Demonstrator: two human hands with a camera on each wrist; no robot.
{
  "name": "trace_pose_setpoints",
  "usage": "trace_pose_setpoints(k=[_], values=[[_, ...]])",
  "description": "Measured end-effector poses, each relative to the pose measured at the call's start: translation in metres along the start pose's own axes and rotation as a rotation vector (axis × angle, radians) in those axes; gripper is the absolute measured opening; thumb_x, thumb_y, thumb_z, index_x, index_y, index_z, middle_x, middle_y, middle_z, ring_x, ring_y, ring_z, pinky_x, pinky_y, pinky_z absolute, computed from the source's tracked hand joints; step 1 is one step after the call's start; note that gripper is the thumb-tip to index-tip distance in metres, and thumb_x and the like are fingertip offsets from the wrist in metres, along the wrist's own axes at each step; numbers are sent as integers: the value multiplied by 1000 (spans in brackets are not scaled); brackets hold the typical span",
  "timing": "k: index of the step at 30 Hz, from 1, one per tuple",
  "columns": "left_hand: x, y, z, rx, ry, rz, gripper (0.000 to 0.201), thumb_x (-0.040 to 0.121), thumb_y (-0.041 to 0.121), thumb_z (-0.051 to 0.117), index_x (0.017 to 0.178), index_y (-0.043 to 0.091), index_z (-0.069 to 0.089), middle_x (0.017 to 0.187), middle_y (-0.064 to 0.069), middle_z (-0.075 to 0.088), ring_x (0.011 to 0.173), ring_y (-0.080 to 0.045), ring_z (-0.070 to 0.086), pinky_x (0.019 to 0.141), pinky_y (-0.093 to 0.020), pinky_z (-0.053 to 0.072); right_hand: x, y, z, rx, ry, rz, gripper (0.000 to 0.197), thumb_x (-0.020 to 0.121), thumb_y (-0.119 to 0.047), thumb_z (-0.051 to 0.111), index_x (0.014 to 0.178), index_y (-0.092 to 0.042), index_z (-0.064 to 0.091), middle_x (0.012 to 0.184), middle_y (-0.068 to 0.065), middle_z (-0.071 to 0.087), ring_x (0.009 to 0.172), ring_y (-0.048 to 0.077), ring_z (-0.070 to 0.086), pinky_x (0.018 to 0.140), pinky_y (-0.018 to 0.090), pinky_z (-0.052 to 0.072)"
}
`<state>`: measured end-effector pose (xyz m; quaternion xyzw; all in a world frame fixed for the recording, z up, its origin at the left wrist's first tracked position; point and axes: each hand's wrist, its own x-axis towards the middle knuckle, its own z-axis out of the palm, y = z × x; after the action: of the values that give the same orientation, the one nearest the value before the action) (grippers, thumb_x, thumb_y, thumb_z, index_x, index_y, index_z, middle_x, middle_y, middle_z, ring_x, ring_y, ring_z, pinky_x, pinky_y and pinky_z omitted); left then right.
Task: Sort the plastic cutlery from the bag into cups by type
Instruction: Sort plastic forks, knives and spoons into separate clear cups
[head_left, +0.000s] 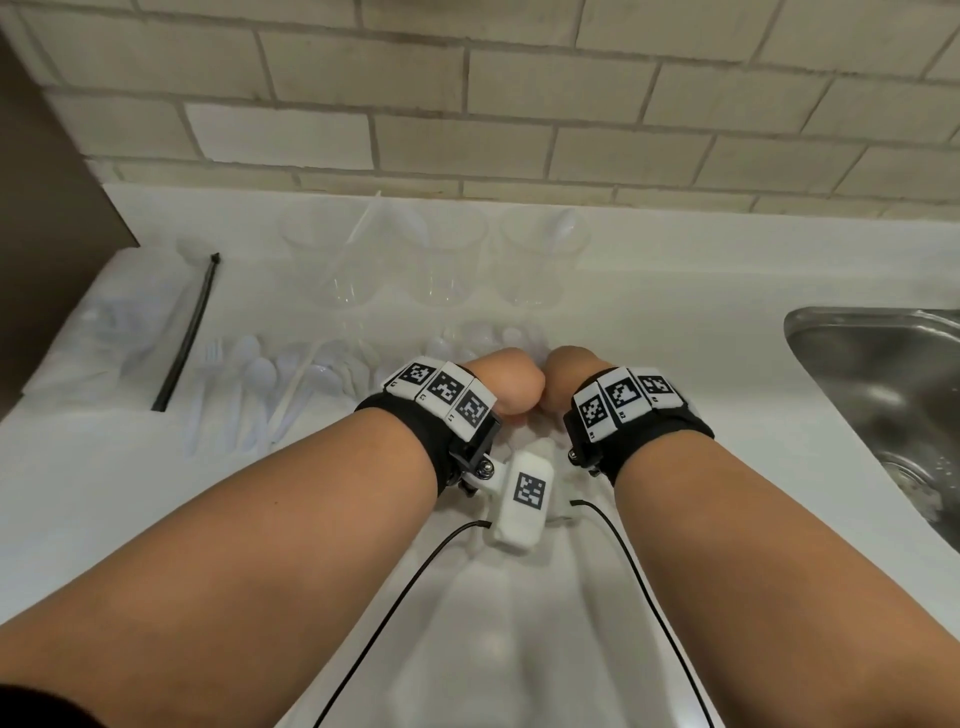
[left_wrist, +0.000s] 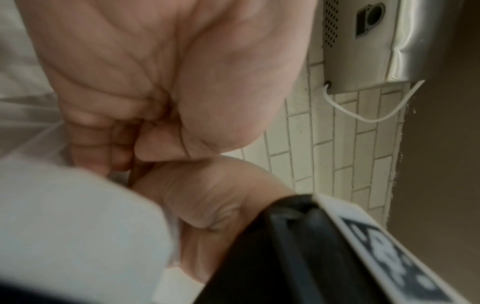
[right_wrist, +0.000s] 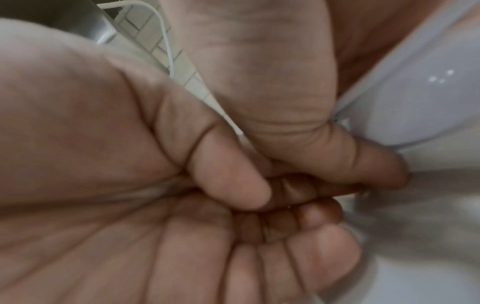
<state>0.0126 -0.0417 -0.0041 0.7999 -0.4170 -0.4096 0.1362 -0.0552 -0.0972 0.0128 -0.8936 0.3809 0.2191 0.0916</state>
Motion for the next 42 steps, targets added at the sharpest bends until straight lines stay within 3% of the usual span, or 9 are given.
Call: trace_pose_setpoints(k=[3, 8, 12, 18, 22, 26, 31, 36, 42], values=[[4, -12, 1, -373, 58, -7, 13, 92, 2, 45, 89, 9, 55, 86, -9, 57, 85, -25, 57, 82, -35, 56, 9, -1, 2, -39, -15, -11, 26, 94, -19, 53, 111, -2, 65, 118, 14, 65, 109, 28, 61, 83, 30, 46], [-11, -11, 4, -619, -35, -20, 39, 86, -14, 31, 119, -11, 53, 105, -26, 52, 87, -31, 48, 75, -41, 40, 20, 0, 9, -21, -8, 14, 26, 92, -22, 57, 110, -4, 64, 117, 13, 64, 108, 29, 61, 83, 32, 46], [-16, -21, 3, -889, 29, -36, 32, 91, -11, 30, 88, 10, 54, 89, -9, 51, 62, -13, 50, 54, -23, 38, 18, 6, 7, 61, -3, 68, 35, 93, -20, 57, 123, -2, 56, 127, 14, 59, 116, 28, 57, 95, 33, 45], [-40, -40, -7, -1180, 118, 78, 21, 93, -6, 41, 101, 3, 58, 100, -10, 59, 95, -23, 60, 90, -33, 49, 2, 41, -21, 812, 194, 106, 18, 77, -16, 63, 91, -4, 60, 83, 13, 62, 74, 27, 61, 64, 32, 48], [-49, -48, -8, -1358, 21, 47, 22, 97, 22, 47, 96, 6, 62, 98, -12, 61, 95, -27, 61, 88, -39, 50, -13, 31, -42, 1474, 253, -173, 19, 77, 1, 62, 95, -1, 58, 80, 11, 59, 74, 25, 62, 68, 35, 50], [-54, -57, 0, -1388, -208, 24, 53, 93, 52, 44, 120, 7, 55, 114, -19, 57, 91, -33, 62, 80, -46, 52, -39, -1, -56, 1793, 235, -577, 20, 80, 11, 48, 91, -5, 50, 72, 6, 57, 60, 17, 57, 61, 31, 50], [-66, -62, -3, -1519, -268, -31, 63, 97, 54, 31, 128, 3, 50, 129, -29, 55, 109, -39, 58, 98, -48, 42, -50, -43, -52, 1790, 398, -722, 23, 66, 9, 51, 84, -5, 49, 67, 7, 53, 56, 26, 54, 59, 34, 49], [-74, -72, -17, -1669, -196, -21, 58, 101, 40, 35, 113, -13, 54, 101, -34, 63, 91, -40, 66, 93, -45, 50, -42, -63, -37, 1634, 474, -696, 42, 48, -7, 66, 88, -10, 53, 72, 7, 57, 71, 32, 58, 67, 46, 52], [-79, -78, -28, -1763, -133, 153, 47, 99, 30, 37, 123, -8, 52, 120, -25, 58, 106, -36, 60, 95, -50, 49, -35, -72, -13, 1507, 402, -593, 30, 68, 16, 66, 81, -10, 62, 63, -7, 62, 63, 12, 61, 61, 30, 52]])
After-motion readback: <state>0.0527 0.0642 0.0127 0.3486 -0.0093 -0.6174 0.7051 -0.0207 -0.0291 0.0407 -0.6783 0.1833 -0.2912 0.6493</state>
